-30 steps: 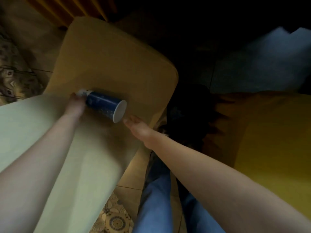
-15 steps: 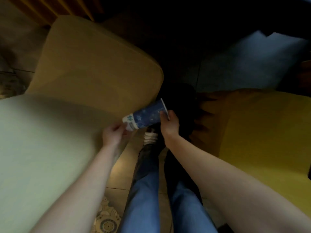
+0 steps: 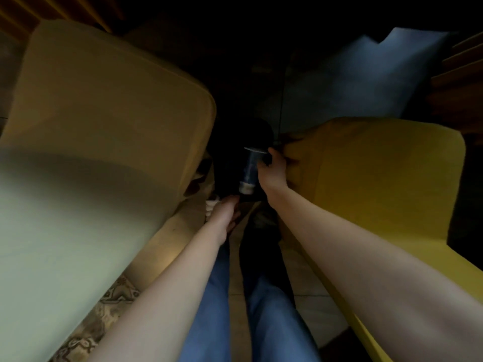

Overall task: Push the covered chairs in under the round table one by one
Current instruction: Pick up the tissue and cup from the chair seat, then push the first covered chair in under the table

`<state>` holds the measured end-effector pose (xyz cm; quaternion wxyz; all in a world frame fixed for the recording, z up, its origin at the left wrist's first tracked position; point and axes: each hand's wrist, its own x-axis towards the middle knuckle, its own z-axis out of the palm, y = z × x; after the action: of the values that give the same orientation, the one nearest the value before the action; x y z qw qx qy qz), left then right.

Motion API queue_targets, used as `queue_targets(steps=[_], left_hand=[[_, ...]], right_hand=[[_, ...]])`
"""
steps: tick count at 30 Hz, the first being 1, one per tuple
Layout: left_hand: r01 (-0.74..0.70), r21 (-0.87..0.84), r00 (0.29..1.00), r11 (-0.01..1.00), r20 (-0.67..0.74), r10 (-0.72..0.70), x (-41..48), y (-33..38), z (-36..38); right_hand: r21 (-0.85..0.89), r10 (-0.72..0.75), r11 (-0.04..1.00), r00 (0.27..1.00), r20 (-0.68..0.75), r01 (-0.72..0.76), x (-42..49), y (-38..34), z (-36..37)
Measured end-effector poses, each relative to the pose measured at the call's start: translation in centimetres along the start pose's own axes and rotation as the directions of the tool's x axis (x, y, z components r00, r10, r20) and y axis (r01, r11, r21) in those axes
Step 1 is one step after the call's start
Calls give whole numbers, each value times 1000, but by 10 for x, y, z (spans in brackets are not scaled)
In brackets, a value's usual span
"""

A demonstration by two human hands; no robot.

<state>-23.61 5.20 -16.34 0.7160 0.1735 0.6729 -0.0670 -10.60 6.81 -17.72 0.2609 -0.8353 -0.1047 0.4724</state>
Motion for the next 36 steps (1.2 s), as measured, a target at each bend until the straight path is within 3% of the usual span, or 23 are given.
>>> queue_targets(steps=[3,7,10,15,22,29,36], left_hand=[[-170,193,981,966,-63,185,3,6,-3],[-366,371,915,853,-24,403,-14,14,5],[-448,602,841,661,32,540,-28,12,15],[-416,856,746,308,127,653,-74,3,38],[-405,914,602,-17,281,747,-162,-9,60],[-396,880,441,-263,433,786,-253,-19,78],[-482,803,293,-350,525,799,-315,-67,96]], right_hand=[[-9,-45,999,998,35,45,-14,11,-4],[-215,-176,957,979,104,195,-36,28,-20],[-347,-258,892,956,137,291,-55,39,-39],[-514,-371,759,914,162,400,-92,43,-80],[-615,-505,614,845,176,495,-155,29,-155],[-688,-655,482,745,129,543,-236,24,-220],[-743,-691,483,723,1,463,-326,61,-269]])
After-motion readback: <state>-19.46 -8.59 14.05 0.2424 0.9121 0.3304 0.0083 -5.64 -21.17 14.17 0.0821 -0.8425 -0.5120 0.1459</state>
